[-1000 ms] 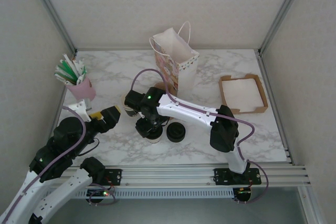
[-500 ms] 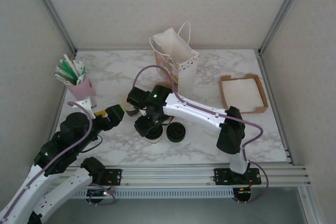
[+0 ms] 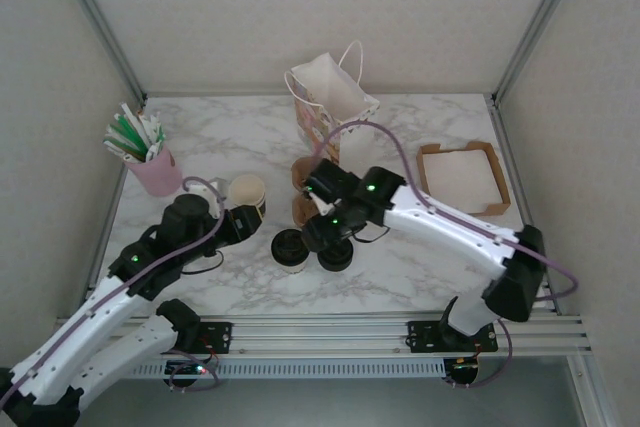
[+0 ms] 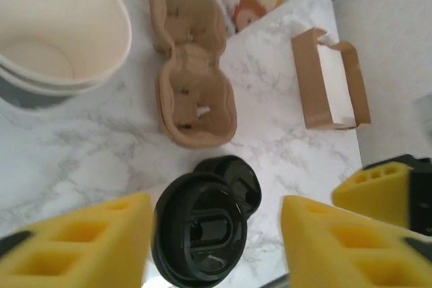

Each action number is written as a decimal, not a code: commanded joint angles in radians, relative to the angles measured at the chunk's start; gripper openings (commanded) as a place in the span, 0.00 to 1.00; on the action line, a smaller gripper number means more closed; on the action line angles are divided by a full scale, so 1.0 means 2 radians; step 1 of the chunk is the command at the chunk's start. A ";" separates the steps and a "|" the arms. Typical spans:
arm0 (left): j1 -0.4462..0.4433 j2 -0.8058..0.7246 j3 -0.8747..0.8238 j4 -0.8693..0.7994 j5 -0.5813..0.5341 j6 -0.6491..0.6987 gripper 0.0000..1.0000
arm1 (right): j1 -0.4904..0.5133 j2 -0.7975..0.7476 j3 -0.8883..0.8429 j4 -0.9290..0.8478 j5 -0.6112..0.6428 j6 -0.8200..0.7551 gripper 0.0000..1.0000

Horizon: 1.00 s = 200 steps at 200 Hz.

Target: Pack the takeout coffee

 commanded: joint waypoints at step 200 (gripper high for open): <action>-0.029 0.032 -0.126 0.090 0.050 -0.059 0.00 | -0.092 0.008 -0.200 0.301 -0.248 0.080 0.04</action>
